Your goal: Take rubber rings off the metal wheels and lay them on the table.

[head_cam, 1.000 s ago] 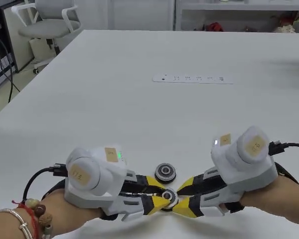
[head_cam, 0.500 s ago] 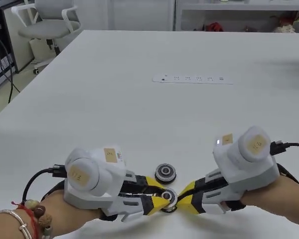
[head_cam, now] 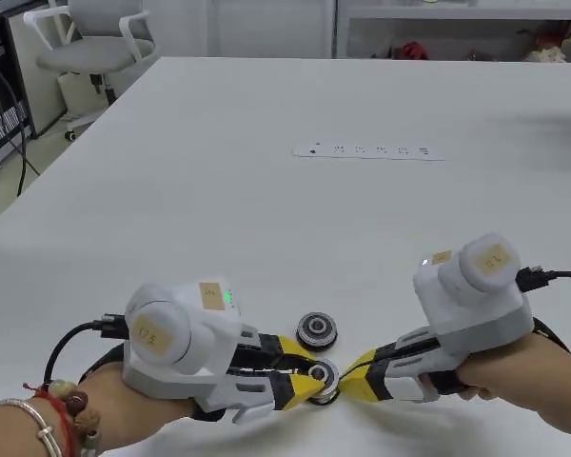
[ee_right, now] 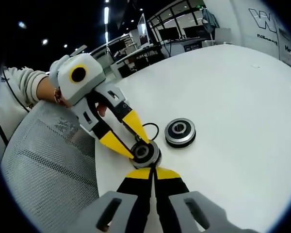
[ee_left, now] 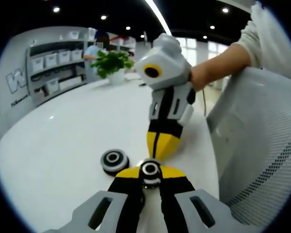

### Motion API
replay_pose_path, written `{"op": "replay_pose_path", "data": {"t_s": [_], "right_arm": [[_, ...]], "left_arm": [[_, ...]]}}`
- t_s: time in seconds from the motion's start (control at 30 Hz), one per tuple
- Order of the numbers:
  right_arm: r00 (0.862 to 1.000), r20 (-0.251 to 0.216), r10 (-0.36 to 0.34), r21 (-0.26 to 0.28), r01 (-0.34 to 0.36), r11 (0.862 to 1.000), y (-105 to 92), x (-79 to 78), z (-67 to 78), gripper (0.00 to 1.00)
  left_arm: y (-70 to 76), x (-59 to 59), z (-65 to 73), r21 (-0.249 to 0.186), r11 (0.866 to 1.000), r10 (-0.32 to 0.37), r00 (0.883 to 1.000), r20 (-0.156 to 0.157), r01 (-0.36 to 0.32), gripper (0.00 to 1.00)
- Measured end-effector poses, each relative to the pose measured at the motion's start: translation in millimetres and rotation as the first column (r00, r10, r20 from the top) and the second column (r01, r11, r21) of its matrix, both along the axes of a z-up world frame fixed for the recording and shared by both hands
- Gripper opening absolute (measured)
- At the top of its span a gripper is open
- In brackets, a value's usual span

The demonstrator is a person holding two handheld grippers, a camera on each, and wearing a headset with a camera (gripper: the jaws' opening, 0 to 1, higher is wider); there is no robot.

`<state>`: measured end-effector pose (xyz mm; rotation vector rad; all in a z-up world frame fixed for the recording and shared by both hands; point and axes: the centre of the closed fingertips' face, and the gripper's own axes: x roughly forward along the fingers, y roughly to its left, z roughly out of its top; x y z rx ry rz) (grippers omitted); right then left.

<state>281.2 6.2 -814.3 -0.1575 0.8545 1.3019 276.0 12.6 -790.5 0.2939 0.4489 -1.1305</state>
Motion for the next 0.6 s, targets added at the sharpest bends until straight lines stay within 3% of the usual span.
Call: {"op": "replay_pose_path", "data": {"t_s": [0.3, 0.57, 0.6], "right_arm": [[0.997, -0.05, -0.057, 0.009, 0.058, 0.998, -3.5, 5.4, 4.6, 0.0], [0.981, -0.151, -0.119, 0.073, 0.131, 0.989, -0.3, 5.9, 15.4, 0.0], [0.982, -0.146, -0.119, 0.063, 0.129, 0.99, -0.9, 6.0, 14.4, 0.0]], "left_arm": [[0.8, 0.2, -0.4, 0.0, 1.0, 0.001, 1.0, -0.001, -0.001, 0.14], [1.2, 0.2, -0.5, 0.0, 1.0, 0.0, 1.0, 0.0, 0.0, 0.14], [1.4, 0.2, -0.5, 0.002, 1.0, -0.002, 1.0, 0.002, 0.002, 0.14]]}}
